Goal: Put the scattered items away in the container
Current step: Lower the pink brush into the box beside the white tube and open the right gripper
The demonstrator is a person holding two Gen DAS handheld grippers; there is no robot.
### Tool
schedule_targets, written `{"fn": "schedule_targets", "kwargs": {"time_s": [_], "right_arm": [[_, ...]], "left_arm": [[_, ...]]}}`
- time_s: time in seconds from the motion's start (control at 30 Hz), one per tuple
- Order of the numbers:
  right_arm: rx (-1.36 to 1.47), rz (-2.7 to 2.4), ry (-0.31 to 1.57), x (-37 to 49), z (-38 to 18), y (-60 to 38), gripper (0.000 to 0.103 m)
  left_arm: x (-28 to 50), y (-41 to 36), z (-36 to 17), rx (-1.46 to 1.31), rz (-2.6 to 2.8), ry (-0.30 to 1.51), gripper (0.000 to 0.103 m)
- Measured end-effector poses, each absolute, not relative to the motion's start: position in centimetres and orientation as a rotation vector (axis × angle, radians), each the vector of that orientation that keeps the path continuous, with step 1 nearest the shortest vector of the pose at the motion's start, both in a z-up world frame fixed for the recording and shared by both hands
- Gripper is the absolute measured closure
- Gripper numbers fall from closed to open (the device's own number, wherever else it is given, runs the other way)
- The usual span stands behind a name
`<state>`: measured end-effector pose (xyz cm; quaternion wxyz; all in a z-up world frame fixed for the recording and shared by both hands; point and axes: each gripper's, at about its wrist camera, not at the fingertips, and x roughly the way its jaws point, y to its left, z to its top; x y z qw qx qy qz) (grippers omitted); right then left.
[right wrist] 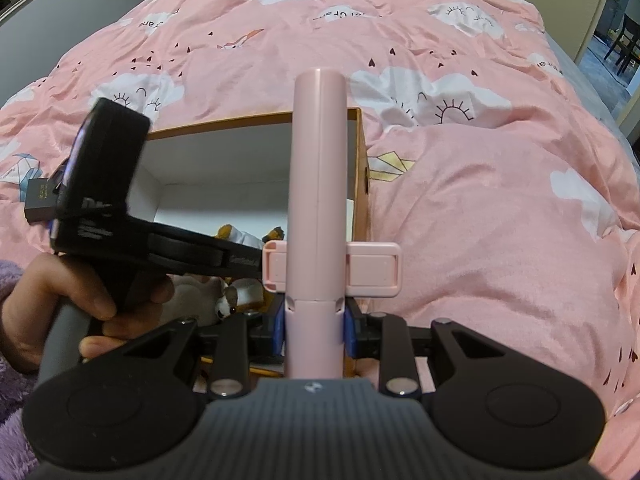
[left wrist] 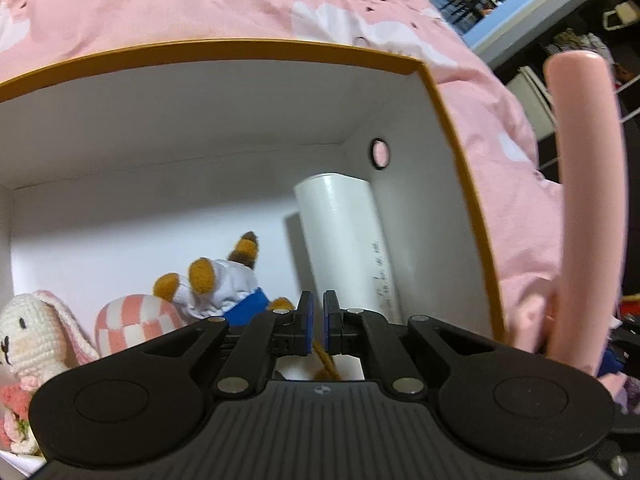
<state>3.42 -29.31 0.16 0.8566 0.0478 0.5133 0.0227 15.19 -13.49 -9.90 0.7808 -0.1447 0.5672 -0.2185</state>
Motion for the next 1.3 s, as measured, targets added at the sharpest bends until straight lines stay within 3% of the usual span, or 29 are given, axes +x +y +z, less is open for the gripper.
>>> {"fn": "schedule_targets", "kwargs": {"time_s": [0.37, 0.9, 1.3], "right_arm": [[0.089, 0.043, 1.095, 3.7, 0.3, -29.0, 0.073], [0.097, 0.093, 1.119, 6.0, -1.0, -27.1, 0.073], [0.013, 0.021, 1.194, 8.7, -4.8, -25.8, 0.073]], "left_arm": [[15.3, -14.7, -11.9, -0.268, -0.496, 1.285, 0.102], [13.4, -8.1, -5.5, -0.395, -0.447, 1.092, 0.1], [16.3, -10.1, -8.4, -0.451, -0.494, 1.148, 0.094]]}}
